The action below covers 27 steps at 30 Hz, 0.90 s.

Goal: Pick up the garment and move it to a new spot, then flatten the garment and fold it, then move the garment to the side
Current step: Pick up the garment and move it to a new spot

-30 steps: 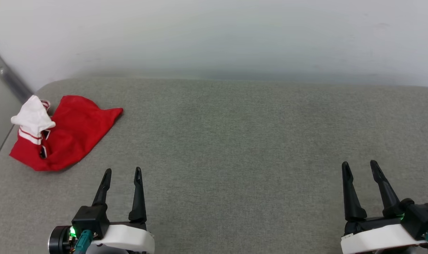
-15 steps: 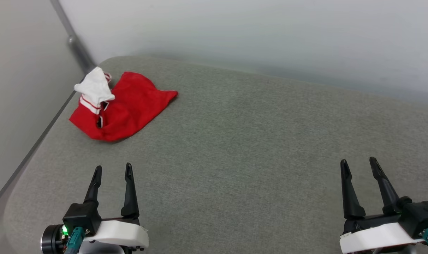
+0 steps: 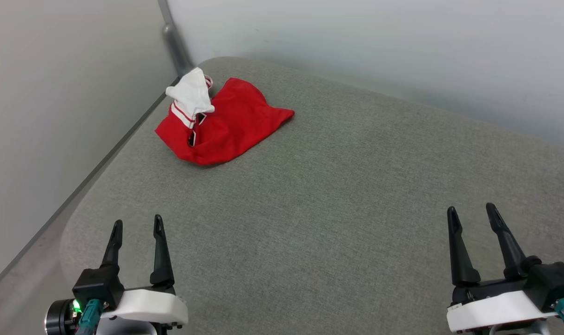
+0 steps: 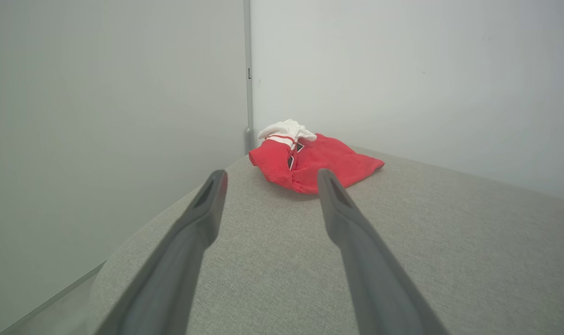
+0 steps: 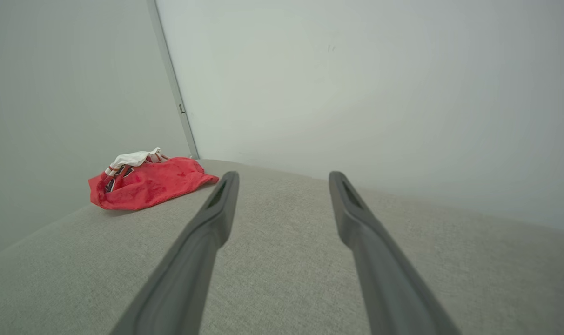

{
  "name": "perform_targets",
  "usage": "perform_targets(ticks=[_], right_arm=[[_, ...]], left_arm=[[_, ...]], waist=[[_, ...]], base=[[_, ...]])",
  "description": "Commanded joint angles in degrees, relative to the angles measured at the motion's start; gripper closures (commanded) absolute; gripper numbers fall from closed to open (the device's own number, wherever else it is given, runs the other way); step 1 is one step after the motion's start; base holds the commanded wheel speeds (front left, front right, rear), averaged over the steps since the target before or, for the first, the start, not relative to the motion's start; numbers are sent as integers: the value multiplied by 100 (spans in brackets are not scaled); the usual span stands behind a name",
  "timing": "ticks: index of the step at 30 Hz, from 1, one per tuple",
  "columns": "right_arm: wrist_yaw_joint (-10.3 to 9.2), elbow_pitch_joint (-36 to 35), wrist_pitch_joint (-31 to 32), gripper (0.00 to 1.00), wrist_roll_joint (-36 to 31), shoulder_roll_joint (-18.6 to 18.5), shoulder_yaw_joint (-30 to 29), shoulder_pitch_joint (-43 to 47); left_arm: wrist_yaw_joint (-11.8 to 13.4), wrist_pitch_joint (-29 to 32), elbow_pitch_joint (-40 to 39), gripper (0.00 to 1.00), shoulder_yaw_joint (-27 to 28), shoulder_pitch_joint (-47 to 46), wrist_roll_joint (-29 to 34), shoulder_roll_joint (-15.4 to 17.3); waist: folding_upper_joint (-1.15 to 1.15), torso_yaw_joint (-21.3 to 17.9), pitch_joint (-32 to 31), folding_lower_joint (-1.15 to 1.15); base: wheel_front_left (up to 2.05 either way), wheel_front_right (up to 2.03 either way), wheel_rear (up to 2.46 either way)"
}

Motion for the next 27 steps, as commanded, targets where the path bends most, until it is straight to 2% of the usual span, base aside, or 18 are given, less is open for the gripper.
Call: perform_targets(ticks=[1, 10, 14, 19, 21, 22, 27], right_arm=[[-2, -10, -10, 0, -23, 14, 18, -10], [-2, -57, -11, 0, -98, 14, 69, -130], [-2, -121, -11, 0, -222, 14, 64, -208], [-2, -242, -11, 0, -439, 13, -56, -390], [-2, -296, -10, 0, -535, 13, -91, -482], [-2, -356, -11, 0, -602, 12, -139, -579], [-2, -515, -11, 0, -787, 12, -208, -816]], left_arm=[[-9, -16, 24, 0, 15, 0, 2, -6], [-117, -16, 145, 0, 251, -328, -112, -5], [-468, -16, 318, 0, 670, -892, -136, 112], [-843, -16, 808, 0, 1153, -1912, -230, 517], [-912, -15, 971, 0, 1219, -2325, -207, 685], [-967, -16, 1170, 0, 1290, -2710, -233, 881], [-1051, -16, 1714, 0, 1256, -3453, -406, 1372]], waist=[[0, 54, 10, 0], [0, -58, 132, 0], [0, -254, 322, 0], [0, -528, 736, 0], [0, -629, 944, 0], [0, -719, 1157, 0], [0, -917, 1652, 0]], base=[[0, 0, 0], [0, 0, 0], [0, 0, 0], [0, 0, 0], [0, 0, 0], [0, 0, 0], [0, 0, 0]])
